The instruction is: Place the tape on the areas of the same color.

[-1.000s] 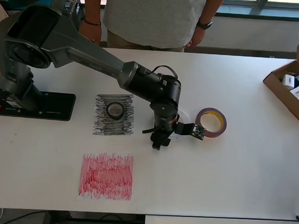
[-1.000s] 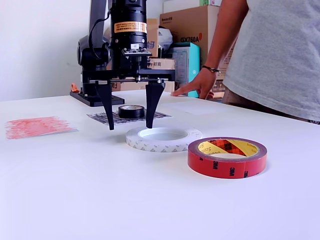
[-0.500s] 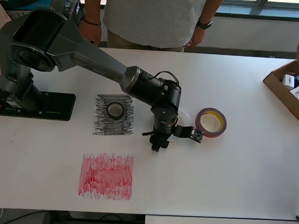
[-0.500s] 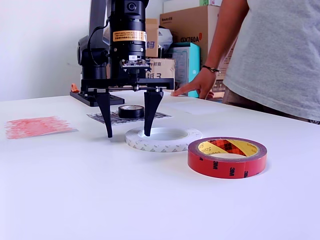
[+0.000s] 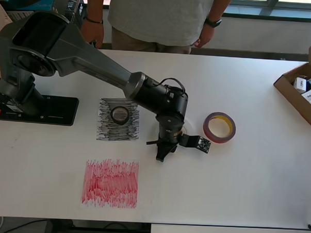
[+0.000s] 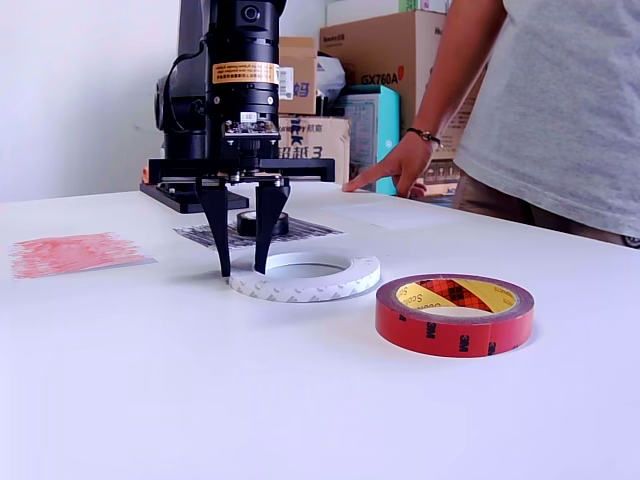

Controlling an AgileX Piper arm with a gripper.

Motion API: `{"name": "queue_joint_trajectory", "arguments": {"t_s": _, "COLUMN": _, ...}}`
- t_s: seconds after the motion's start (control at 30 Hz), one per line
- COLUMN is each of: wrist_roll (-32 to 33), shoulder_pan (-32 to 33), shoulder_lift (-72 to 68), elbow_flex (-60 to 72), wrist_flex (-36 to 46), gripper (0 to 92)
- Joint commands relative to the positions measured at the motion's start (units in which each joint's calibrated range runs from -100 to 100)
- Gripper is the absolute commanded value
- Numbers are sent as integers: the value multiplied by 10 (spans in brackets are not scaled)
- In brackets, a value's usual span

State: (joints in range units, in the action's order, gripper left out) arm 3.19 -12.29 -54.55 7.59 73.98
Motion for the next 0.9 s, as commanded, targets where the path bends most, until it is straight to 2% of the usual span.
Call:
{"name": "queue_joint_trajectory", "arguments": {"t_s": 0.0, "wrist_roll": -1, "shoulder_pan": 2, "shoulder_lift": -3, "elbow_flex": 1, "wrist_flex": -6, "gripper": 1}}
{"name": "queue_joint_trajectory", "arguments": {"t_s": 0.5, "wrist_roll": -5, "shoulder_pan": 1, "shoulder_lift": 12, "elbow_flex": 1, "wrist_flex": 2, "gripper": 0}}
{"name": "queue_joint_trajectory", "arguments": {"t_s": 0.67, "wrist_roll": -7, "shoulder_pan": 1, "shoulder_lift": 56, "elbow_flex": -1, "wrist_flex": 39, "gripper": 0}}
{"name": "queue_joint_trajectory", "arguments": {"t_s": 0.87, "wrist_roll": -11, "shoulder_pan": 26, "shoulder_lift": 107, "elbow_flex": -2, "wrist_flex": 40, "gripper": 0}}
